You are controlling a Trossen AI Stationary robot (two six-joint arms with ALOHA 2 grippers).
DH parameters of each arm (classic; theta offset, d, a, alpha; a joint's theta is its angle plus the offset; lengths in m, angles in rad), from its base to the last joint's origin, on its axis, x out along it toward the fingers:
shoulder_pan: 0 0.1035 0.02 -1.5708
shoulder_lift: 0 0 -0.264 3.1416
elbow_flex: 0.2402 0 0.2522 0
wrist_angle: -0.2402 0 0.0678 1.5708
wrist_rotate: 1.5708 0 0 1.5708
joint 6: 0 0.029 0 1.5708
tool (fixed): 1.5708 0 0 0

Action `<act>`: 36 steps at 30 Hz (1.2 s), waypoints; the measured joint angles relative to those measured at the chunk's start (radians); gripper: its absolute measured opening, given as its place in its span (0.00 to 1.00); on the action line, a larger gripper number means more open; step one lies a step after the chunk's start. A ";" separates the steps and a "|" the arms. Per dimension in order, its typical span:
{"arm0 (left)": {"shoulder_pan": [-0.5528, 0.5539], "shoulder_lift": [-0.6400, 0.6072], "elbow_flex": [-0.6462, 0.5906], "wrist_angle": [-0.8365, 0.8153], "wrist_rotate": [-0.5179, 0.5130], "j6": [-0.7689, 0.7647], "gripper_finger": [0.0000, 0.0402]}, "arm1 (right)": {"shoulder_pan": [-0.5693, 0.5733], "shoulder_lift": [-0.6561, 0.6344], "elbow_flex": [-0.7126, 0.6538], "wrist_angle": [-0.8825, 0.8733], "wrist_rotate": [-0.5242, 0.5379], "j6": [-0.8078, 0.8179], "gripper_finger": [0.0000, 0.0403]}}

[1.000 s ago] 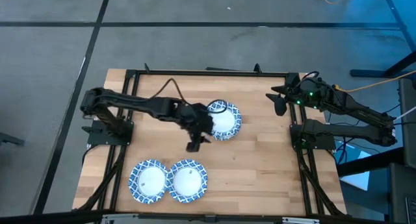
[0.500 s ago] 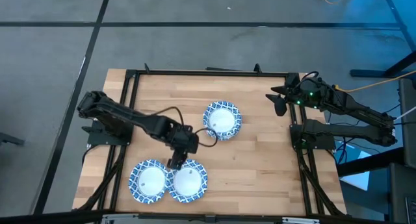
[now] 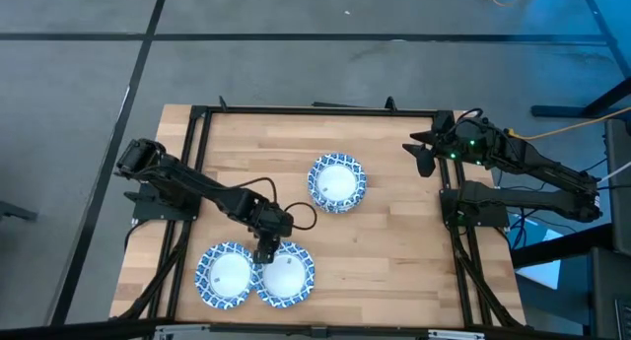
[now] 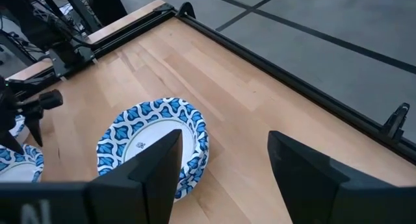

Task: Nest bowls inside each other
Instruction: Stack the white bowl on top of the white bowl

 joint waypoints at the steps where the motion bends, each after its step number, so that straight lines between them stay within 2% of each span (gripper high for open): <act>1: -0.002 0.000 -0.009 0.022 0.014 -0.016 0.36 | 0.000 0.000 0.000 0.000 -0.001 0.000 0.57; 9: -0.019 0.005 -0.030 0.075 0.006 -0.064 0.36 | 0.000 0.000 0.000 0.000 -0.001 -0.004 0.57; 19: -0.022 0.123 -0.031 0.126 0.027 -0.090 0.34 | 0.000 0.000 0.000 0.000 -0.001 -0.030 0.57; 23: -0.013 0.130 -0.031 0.127 0.034 -0.090 0.26 | 0.000 0.000 0.000 0.000 -0.001 -0.030 0.57; 29: 0.038 0.129 -0.030 0.135 0.141 -0.081 0.04 | 0.000 0.000 0.000 0.000 -0.001 -0.033 0.57; 36: 0.154 0.129 0.002 0.143 0.247 -0.057 0.01 | 0.000 0.000 0.000 0.000 -0.001 -0.033 0.57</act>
